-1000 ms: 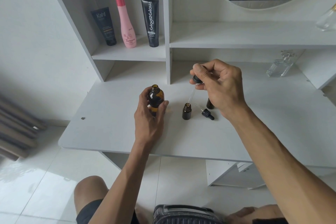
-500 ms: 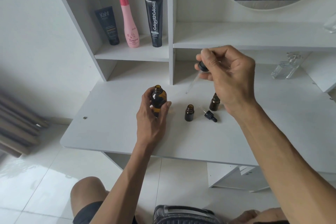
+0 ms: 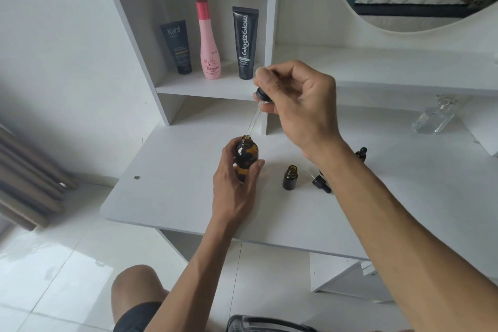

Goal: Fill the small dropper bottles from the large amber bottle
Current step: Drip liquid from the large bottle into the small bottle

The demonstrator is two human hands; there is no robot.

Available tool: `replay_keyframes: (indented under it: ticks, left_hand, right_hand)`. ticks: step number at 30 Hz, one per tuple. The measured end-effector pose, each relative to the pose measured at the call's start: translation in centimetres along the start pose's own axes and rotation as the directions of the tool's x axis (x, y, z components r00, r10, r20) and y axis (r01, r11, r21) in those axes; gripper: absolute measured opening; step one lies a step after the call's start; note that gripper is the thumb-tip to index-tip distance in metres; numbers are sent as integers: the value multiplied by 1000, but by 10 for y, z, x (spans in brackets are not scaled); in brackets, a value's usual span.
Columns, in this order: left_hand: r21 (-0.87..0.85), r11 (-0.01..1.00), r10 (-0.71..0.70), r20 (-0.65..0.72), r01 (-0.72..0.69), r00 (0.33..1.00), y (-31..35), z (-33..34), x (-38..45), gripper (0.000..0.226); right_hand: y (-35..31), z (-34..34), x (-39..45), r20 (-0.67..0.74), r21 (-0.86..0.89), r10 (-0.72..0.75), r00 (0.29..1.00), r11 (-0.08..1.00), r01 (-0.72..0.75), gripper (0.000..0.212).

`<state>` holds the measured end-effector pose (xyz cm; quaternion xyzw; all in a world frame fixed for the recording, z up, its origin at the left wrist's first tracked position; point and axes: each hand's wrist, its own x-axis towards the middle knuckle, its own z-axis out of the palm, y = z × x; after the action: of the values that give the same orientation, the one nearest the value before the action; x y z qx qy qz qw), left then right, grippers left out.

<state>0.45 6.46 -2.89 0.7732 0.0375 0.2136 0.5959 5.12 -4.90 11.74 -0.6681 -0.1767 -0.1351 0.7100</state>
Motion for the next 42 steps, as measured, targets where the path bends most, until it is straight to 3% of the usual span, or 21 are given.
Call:
replay_keyframes:
  ticks: [19, 29, 42]
  left_hand:
    - [-4, 1000, 10, -4, -10, 1000, -3, 0, 1, 46]
    - [-4, 1000, 27, 0, -27, 1000, -2, -1, 2, 47]
    - [11, 999, 45, 3, -45, 999, -5, -1, 2, 50]
  right_hand:
    - [20, 7, 2, 90, -268, -32, 995, 962, 55, 16]
    - [44, 11, -12, 158, -372, 40, 987, 928, 22, 18]
    - [49, 11, -14, 155, -406, 66, 986, 914, 3, 18]
